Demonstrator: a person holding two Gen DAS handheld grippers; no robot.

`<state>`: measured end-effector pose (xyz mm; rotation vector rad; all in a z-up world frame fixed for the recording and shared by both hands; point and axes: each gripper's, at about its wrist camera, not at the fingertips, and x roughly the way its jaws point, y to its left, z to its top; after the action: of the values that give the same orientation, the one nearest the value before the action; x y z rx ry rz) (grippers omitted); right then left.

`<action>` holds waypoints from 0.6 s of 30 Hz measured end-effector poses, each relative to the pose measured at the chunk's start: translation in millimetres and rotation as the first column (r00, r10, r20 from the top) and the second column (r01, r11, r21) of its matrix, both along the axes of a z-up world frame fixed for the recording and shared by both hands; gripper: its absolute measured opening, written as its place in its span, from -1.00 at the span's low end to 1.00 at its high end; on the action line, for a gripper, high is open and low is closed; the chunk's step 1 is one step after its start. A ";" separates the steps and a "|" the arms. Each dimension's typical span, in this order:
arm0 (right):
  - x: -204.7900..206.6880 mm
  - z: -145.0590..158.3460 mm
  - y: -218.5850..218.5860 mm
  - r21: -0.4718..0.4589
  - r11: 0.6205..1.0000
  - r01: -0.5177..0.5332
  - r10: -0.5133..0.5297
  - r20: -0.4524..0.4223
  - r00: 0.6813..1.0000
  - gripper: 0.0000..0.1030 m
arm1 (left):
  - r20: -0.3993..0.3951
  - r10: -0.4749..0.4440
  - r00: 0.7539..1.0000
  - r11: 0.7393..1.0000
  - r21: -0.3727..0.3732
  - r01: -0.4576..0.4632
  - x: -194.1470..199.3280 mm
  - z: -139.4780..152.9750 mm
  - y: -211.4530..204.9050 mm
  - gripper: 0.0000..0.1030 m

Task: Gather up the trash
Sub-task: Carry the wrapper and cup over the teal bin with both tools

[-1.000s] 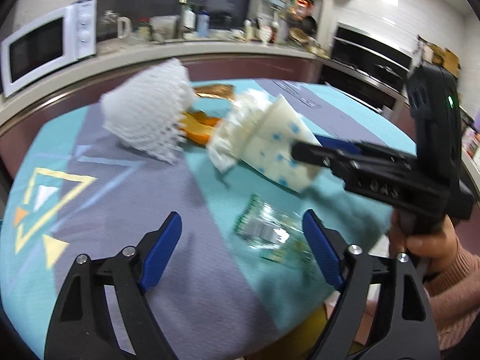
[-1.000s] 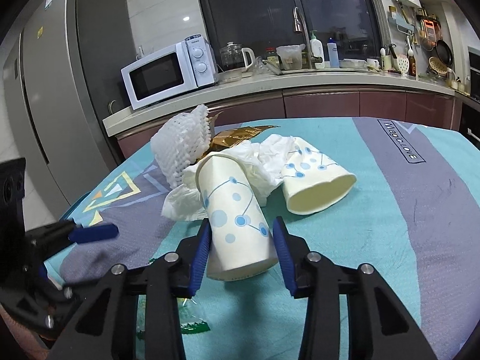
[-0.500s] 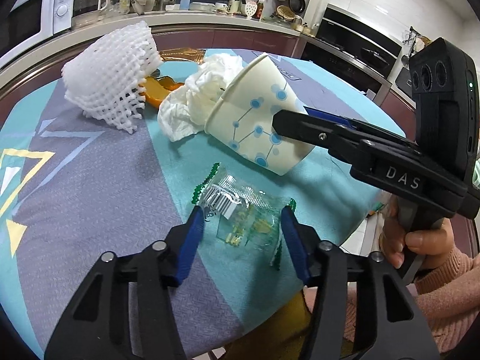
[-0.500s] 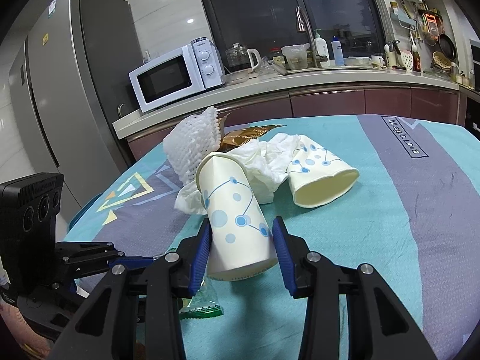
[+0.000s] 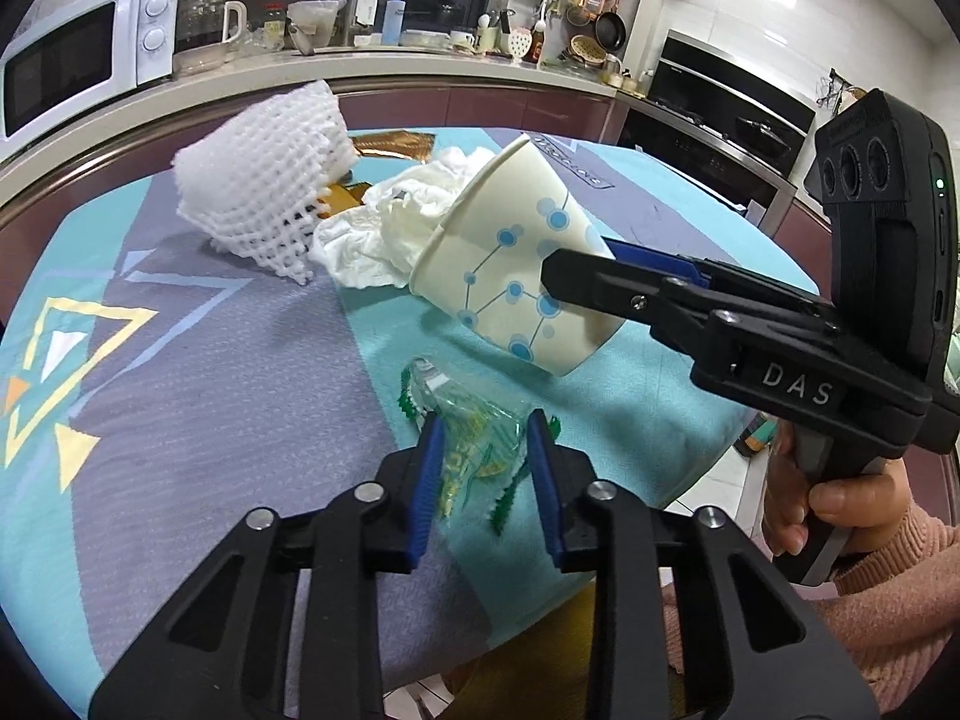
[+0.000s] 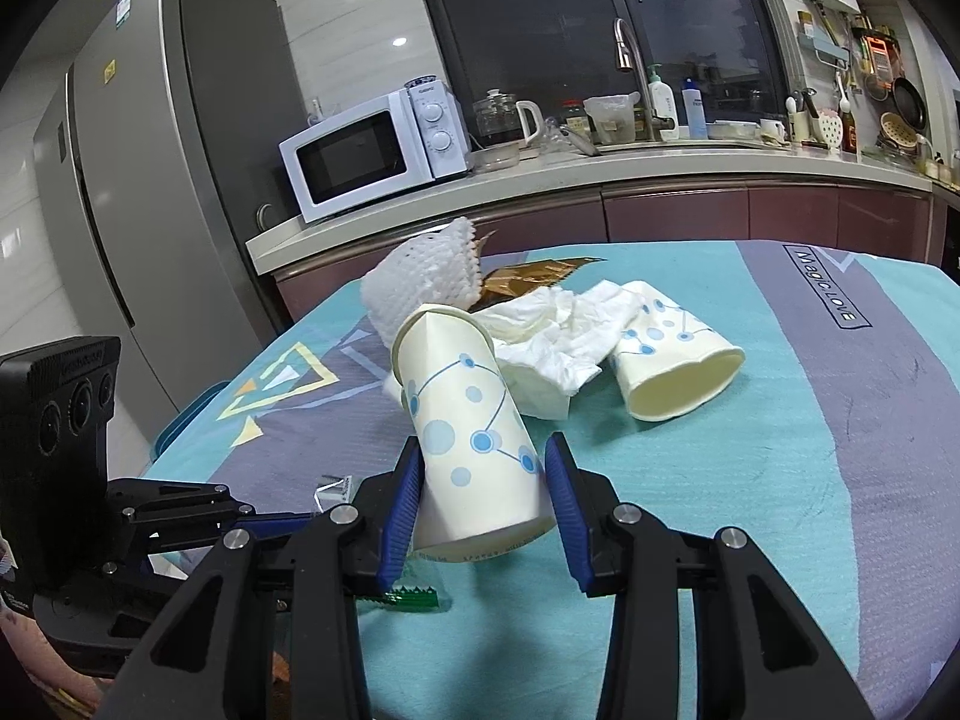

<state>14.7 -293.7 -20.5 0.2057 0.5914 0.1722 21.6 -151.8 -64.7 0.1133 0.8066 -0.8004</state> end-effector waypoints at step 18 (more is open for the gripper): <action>0.2 20.5 17.2 0.017 0.999 -0.042 0.042 0.047 0.998 -0.23 | 0.035 0.081 0.996 0.996 -0.050 -0.079 -9.0 17.3 56.7 -0.96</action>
<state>15.0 -276.4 0.0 0.2061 0.5483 0.2224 12.7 -95.1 -47.3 0.0521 0.7521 -0.7396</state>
